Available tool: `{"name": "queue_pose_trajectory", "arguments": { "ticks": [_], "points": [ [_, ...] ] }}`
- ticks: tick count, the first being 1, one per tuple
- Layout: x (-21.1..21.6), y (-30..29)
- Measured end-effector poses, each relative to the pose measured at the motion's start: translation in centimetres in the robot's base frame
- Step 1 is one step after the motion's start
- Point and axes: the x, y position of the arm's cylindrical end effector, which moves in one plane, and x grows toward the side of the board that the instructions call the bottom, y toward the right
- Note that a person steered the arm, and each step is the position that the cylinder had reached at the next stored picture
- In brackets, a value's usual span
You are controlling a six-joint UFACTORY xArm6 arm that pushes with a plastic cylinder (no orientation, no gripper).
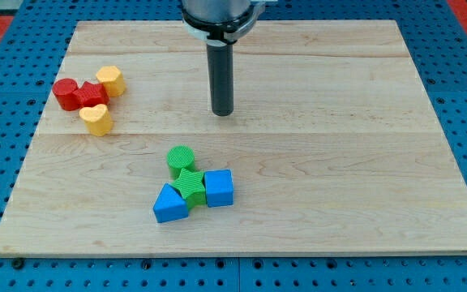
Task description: Move the blue cube left a bit
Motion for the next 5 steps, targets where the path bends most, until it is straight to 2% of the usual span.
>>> {"name": "queue_pose_trajectory", "arguments": {
  "ticks": [2,3,4,5],
  "points": [
    [4.7,8.0],
    [11.1,8.4],
    [17.8,6.6],
    [17.3,1.8]
  ]
}}
